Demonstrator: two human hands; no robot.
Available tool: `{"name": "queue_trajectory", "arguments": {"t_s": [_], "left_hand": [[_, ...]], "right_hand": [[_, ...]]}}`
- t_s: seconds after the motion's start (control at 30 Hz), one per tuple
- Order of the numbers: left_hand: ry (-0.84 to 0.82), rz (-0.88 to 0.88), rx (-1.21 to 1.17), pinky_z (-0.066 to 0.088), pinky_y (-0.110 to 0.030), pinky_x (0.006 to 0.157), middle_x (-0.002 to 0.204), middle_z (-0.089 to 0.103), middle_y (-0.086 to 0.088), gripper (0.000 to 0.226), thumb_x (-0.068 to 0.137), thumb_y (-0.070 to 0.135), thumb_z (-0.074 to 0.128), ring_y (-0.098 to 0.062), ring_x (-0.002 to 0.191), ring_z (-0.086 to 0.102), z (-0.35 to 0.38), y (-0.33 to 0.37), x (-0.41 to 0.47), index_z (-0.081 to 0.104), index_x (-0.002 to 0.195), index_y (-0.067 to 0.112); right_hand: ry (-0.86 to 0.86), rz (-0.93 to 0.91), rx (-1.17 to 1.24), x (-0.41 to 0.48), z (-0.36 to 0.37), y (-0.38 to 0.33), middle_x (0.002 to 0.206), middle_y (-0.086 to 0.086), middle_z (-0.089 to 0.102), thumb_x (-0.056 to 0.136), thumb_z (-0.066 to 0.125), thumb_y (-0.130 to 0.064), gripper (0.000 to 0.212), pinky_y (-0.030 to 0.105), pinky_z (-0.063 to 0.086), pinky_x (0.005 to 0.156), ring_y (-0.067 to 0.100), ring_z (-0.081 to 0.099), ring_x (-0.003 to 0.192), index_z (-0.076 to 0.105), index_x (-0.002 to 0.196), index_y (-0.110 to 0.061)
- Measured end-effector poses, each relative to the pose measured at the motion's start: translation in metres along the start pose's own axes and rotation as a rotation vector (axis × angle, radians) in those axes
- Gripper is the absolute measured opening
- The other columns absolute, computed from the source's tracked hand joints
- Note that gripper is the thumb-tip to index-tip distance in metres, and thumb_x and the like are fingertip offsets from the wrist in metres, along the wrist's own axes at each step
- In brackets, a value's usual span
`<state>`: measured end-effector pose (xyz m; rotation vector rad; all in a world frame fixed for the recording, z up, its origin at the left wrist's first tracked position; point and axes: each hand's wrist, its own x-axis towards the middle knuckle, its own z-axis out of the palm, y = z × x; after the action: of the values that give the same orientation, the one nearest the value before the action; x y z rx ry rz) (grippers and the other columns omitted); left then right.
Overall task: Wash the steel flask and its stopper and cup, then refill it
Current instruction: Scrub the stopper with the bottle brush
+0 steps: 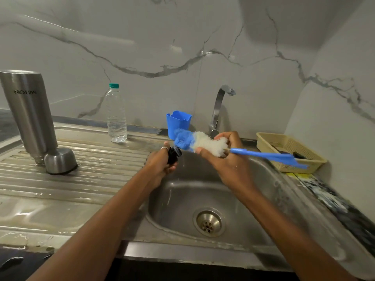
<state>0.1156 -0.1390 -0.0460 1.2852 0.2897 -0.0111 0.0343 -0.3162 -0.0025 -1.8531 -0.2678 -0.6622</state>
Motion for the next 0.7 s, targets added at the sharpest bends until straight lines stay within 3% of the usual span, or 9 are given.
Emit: {"name": "queue_trajectory", "arguments": {"t_s": [0.17, 0.3, 0.37, 0.43, 0.5, 0.6, 0.7], "left_hand": [[0.030, 0.003, -0.051, 0.056, -0.028, 0.059, 0.094, 0.066, -0.012, 0.040, 0.108, 0.047, 0.042, -0.018, 0.074, 0.062, -0.001, 0.003, -0.001, 0.059, 0.101, 0.012], [0.040, 0.001, -0.071, 0.053, -0.028, 0.065, 0.084, 0.062, -0.008, 0.042, 0.108, 0.047, 0.042, -0.016, 0.069, 0.058, -0.004, 0.004, -0.002, 0.059, 0.094, 0.012], [0.038, 0.001, -0.082, 0.055, -0.028, 0.065, 0.085, 0.064, -0.008, 0.041, 0.107, 0.047, 0.043, -0.016, 0.069, 0.058, -0.004, 0.005, -0.002, 0.060, 0.095, 0.011], [0.038, 0.012, -0.085, 0.055, -0.029, 0.067, 0.085, 0.064, -0.008, 0.040, 0.108, 0.044, 0.044, -0.016, 0.072, 0.059, -0.002, 0.006, -0.003, 0.060, 0.092, 0.012], [0.043, 0.034, -0.067, 0.056, -0.028, 0.066, 0.085, 0.063, -0.009, 0.038, 0.108, 0.043, 0.043, -0.018, 0.076, 0.059, 0.000, 0.006, -0.005, 0.058, 0.089, 0.013], [0.036, 0.064, -0.043, 0.056, -0.028, 0.066, 0.085, 0.064, -0.009, 0.038, 0.109, 0.043, 0.041, -0.019, 0.079, 0.058, 0.001, 0.006, -0.007, 0.058, 0.089, 0.015], [0.020, 0.062, -0.045, 0.055, -0.028, 0.064, 0.089, 0.067, -0.010, 0.037, 0.109, 0.042, 0.040, -0.018, 0.078, 0.059, 0.000, 0.006, -0.008, 0.059, 0.092, 0.015]], "right_hand": [[-0.301, 0.060, -0.017, -0.010, 0.002, 0.002, 0.109, -0.019, 0.063, 0.074, 0.090, -0.034, 0.051, 0.027, 0.060, 0.071, 0.005, 0.066, 0.092, 0.058, 0.112, -0.044], [-0.586, 0.118, 0.076, -0.005, -0.009, 0.004, 0.111, 0.011, 0.073, 0.078, 0.085, 0.000, 0.047, 0.029, 0.061, 0.079, 0.014, 0.073, 0.094, 0.066, 0.113, -0.024], [-0.688, 0.157, 0.127, -0.002, -0.013, 0.009, 0.114, 0.014, 0.074, 0.079, 0.076, 0.014, 0.050, 0.033, 0.059, 0.091, 0.021, 0.073, 0.104, 0.068, 0.118, -0.017], [-0.761, 0.170, 0.121, -0.001, -0.014, 0.012, 0.117, 0.011, 0.075, 0.084, 0.068, 0.017, 0.050, 0.032, 0.057, 0.094, 0.024, 0.072, 0.110, 0.068, 0.124, -0.012], [-0.774, 0.228, 0.173, -0.001, -0.015, 0.013, 0.116, 0.012, 0.075, 0.091, 0.059, 0.014, 0.044, 0.030, 0.058, 0.089, 0.025, 0.073, 0.108, 0.068, 0.125, -0.010], [-0.759, 0.383, 0.339, 0.002, -0.018, 0.013, 0.114, 0.020, 0.074, 0.089, 0.051, -0.010, 0.037, 0.039, 0.059, 0.089, 0.036, 0.072, 0.106, 0.070, 0.121, -0.008], [-0.676, 0.488, 0.344, 0.008, -0.020, 0.013, 0.110, 0.026, 0.072, 0.093, 0.065, -0.026, 0.031, 0.043, 0.062, 0.083, 0.037, 0.073, 0.098, 0.070, 0.112, -0.003]]}}
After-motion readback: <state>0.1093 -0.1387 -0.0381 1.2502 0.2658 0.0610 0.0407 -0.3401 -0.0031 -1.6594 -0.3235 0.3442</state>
